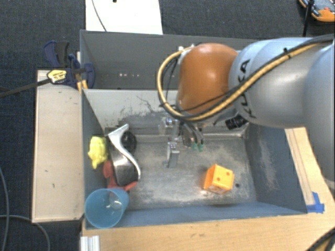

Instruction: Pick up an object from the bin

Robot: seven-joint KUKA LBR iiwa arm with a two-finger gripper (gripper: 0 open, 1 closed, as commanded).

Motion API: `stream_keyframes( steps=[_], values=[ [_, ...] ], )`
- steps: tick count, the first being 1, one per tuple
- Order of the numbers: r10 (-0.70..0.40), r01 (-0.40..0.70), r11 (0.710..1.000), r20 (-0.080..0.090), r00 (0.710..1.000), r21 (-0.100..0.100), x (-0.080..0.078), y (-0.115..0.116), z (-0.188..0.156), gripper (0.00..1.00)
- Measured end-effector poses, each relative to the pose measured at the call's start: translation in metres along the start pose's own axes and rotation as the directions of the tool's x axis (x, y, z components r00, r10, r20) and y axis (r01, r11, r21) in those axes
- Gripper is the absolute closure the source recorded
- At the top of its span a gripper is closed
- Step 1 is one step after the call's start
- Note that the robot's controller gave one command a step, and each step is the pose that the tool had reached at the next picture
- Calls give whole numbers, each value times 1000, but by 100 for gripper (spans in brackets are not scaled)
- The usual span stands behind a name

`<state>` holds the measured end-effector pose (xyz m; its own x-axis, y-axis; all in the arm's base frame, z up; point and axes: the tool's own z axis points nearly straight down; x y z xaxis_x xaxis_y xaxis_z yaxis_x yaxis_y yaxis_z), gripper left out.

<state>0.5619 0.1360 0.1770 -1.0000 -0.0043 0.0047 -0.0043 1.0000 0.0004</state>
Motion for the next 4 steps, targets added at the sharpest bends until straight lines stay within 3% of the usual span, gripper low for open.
stream_keyframes(
  steps=[1,2,4],
  values=[
    [3,-3,1000,7,1000,-1,-1,-1,-5,0],
    [52,-52,999,9,999,-3,8,-10,-3,0],
    [7,-7,1000,8,1000,0,12,-51,-24,0]
  ],
)
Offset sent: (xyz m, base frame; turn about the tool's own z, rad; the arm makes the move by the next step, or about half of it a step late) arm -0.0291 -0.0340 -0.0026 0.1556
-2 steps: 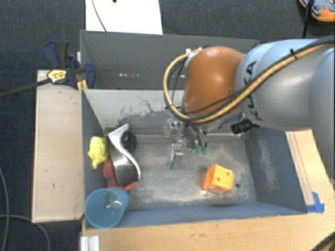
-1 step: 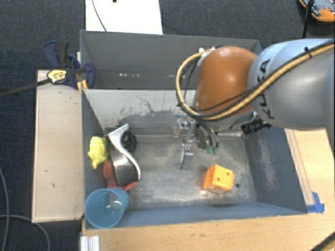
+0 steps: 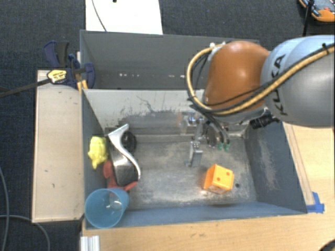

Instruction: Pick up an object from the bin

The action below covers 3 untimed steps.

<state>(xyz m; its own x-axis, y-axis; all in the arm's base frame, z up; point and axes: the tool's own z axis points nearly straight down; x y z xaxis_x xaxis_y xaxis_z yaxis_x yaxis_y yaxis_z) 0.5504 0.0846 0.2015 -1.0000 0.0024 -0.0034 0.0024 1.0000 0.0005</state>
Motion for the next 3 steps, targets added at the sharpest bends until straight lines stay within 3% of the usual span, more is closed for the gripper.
stream_keyframes(
  steps=[1,2,3],
  values=[
    [116,-116,993,-2,993,0,21,-19,-15,0],
    [-49,49,999,2,999,0,29,-46,-3,0],
    [88,-88,996,-3,996,0,35,-93,-4,0]
  ],
)
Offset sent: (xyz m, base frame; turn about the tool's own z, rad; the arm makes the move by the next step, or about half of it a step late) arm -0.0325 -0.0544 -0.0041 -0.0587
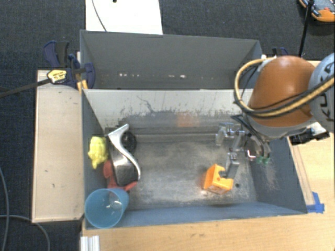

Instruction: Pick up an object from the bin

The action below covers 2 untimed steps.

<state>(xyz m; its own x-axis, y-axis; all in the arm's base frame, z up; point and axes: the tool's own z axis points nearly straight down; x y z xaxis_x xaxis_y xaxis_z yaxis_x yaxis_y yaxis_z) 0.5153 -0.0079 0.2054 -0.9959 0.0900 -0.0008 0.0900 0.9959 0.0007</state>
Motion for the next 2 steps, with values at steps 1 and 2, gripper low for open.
stream_keyframes(
  steps=[1,2],
  values=[
    [-51,51,999,3,999,1,13,-23,16,0],
    [-182,182,983,3,983,1,14,-37,49,0]
  ],
)
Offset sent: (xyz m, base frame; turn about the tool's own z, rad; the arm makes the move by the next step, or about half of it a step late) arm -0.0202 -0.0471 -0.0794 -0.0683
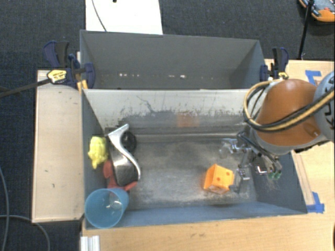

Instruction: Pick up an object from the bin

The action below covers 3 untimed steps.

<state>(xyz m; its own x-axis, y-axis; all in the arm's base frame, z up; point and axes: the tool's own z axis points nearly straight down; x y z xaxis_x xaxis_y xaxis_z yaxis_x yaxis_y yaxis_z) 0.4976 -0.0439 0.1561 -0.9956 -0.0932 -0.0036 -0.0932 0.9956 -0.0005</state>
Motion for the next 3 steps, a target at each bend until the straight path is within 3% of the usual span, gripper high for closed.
stream_keyframes(
  steps=[1,3],
  values=[
    [146,-146,989,-3,989,-1,6,20,72,100],
    [147,-147,989,-5,989,-1,6,20,69,100]
  ],
)
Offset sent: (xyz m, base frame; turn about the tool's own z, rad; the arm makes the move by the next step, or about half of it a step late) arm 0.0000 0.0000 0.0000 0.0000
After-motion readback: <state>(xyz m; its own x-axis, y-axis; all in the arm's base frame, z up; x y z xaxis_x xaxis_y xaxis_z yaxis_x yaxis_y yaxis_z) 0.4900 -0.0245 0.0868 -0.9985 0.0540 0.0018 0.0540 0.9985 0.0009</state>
